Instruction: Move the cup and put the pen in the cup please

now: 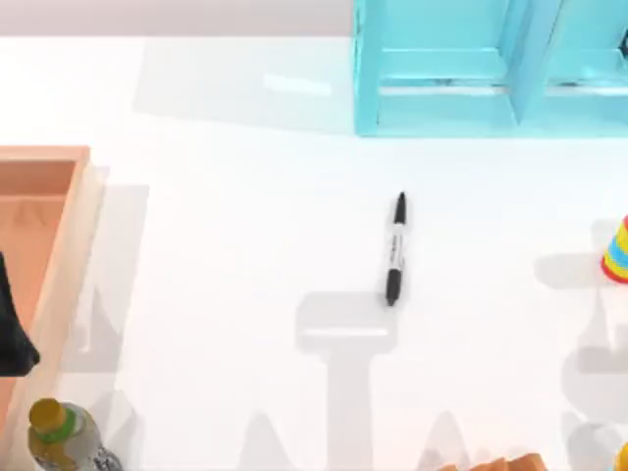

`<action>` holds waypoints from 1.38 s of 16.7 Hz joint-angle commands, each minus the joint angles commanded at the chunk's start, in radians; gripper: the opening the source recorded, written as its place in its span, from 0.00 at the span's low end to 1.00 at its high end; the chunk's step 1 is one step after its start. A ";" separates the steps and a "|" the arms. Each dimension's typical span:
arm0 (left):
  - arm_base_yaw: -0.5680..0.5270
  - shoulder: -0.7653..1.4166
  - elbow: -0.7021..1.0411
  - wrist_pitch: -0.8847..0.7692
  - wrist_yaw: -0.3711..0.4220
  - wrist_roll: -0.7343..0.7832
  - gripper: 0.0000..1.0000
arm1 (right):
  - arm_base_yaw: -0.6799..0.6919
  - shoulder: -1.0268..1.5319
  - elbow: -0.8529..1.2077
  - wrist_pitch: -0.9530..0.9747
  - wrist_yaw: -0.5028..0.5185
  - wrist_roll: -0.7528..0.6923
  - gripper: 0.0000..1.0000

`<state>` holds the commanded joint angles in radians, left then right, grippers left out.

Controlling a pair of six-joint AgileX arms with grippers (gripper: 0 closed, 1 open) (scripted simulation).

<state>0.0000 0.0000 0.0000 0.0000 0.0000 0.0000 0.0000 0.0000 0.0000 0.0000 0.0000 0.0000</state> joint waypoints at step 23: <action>0.180 1.606 1.311 -1.171 -0.001 0.203 1.00 | 0.000 0.000 0.000 0.000 0.000 0.000 1.00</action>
<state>0.1804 1.6055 1.3112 -1.1713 -0.0013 0.2033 0.0000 0.0000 0.0000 0.0000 0.0000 0.0000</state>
